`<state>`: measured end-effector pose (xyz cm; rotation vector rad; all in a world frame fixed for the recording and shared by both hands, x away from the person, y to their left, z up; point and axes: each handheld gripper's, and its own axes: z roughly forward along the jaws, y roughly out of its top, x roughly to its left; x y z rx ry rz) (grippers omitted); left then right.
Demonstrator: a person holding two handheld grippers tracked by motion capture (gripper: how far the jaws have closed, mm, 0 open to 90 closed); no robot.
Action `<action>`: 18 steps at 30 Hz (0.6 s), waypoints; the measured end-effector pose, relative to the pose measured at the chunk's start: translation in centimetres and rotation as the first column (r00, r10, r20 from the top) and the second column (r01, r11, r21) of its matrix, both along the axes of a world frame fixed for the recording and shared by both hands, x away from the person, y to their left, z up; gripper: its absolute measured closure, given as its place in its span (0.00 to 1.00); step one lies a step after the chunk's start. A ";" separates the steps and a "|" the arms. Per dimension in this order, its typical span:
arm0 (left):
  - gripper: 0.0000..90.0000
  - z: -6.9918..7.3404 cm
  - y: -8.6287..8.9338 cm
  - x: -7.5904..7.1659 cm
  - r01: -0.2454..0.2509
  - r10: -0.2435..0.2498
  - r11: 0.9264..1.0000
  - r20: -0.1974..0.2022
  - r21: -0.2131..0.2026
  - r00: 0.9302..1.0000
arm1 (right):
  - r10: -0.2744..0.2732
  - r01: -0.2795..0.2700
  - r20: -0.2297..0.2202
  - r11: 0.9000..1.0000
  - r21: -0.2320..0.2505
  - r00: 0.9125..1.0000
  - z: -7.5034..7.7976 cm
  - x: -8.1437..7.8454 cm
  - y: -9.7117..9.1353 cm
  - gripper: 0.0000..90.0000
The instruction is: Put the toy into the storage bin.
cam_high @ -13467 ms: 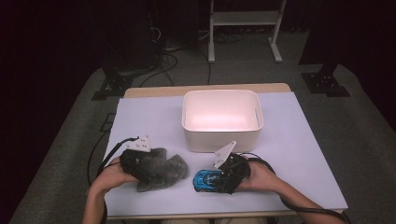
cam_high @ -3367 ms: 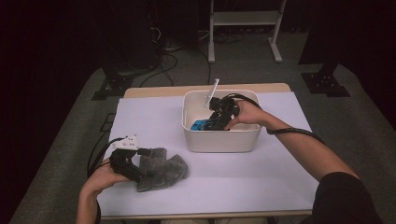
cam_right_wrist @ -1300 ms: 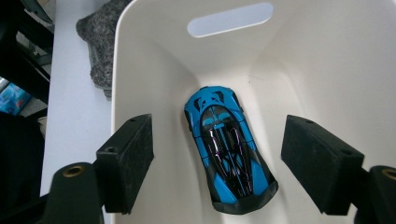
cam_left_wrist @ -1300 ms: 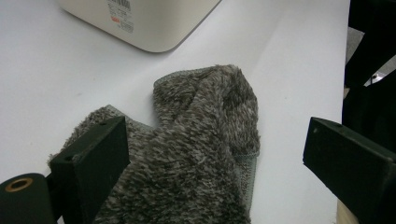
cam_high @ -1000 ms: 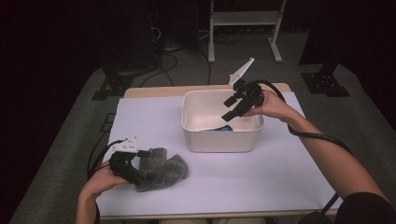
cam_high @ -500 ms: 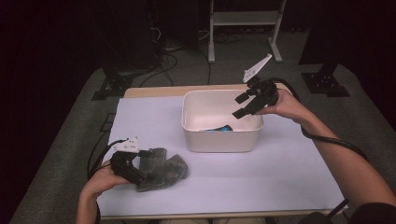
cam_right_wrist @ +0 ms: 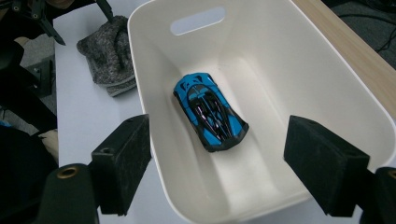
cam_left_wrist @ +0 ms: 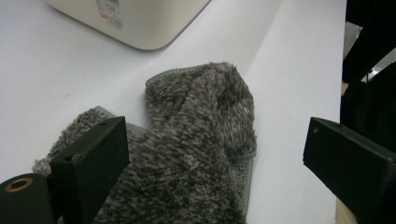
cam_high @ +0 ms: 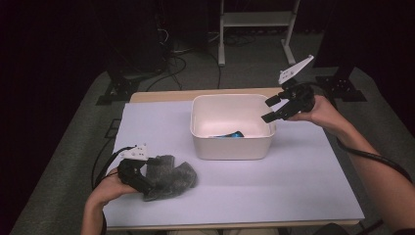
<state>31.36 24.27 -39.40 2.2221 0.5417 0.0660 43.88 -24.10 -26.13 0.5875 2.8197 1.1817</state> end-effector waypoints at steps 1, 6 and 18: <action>0.07 0.0 0.0 0.0 -0.002 0.002 1.000 0.001 0.002 1.000 | -0.005 0.005 -0.001 1.000 0.000 1.000 0.0 -0.1 -0.3 0.24; 0.07 0.1 0.0 -0.2 -0.003 0.003 1.000 0.006 -0.001 1.000 | -0.028 0.029 -0.011 0.999 0.029 1.000 -0.1 -0.8 -1.6 0.24; 0.07 0.2 0.1 -0.3 -0.005 0.005 1.000 0.010 -0.010 1.000 | -0.071 0.072 -0.019 0.996 0.053 0.997 -1.1 -1.9 -4.3 0.24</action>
